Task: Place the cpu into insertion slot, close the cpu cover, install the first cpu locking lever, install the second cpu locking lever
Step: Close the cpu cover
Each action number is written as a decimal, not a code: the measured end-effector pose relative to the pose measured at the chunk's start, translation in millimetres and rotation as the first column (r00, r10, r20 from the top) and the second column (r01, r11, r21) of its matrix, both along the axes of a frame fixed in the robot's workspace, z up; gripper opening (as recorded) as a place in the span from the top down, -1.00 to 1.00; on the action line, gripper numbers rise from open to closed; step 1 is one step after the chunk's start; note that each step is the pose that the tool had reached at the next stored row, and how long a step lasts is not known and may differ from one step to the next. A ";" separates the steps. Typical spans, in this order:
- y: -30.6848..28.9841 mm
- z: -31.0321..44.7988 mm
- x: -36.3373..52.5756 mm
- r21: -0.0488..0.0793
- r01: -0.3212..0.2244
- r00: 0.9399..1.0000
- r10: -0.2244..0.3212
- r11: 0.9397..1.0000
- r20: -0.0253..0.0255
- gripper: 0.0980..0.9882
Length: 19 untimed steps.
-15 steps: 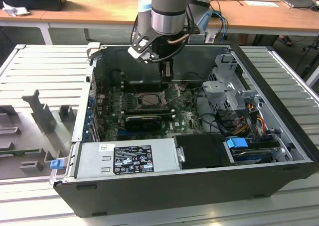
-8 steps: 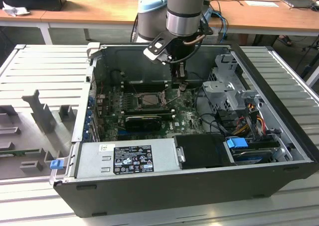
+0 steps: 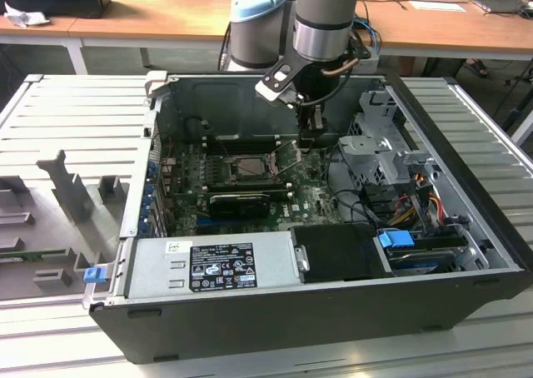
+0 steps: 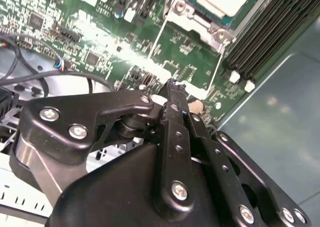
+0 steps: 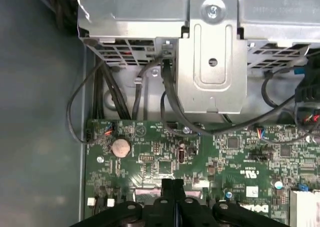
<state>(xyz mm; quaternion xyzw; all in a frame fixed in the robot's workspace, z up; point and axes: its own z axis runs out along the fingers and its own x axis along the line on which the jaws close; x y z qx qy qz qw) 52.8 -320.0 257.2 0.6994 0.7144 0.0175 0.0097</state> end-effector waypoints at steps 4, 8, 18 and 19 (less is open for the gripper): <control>0.1 -0.7 5.1 0.000 -0.001 1.000 0.001 1.000 0.000 0.98; 0.8 -2.7 12.1 0.000 -0.004 1.000 0.004 1.000 0.000 0.98; 4.1 -12.5 14.3 0.001 -0.015 0.999 0.015 1.000 -0.032 0.98; 4.2 -12.1 14.2 0.001 -0.015 0.999 0.016 1.000 -0.038 0.98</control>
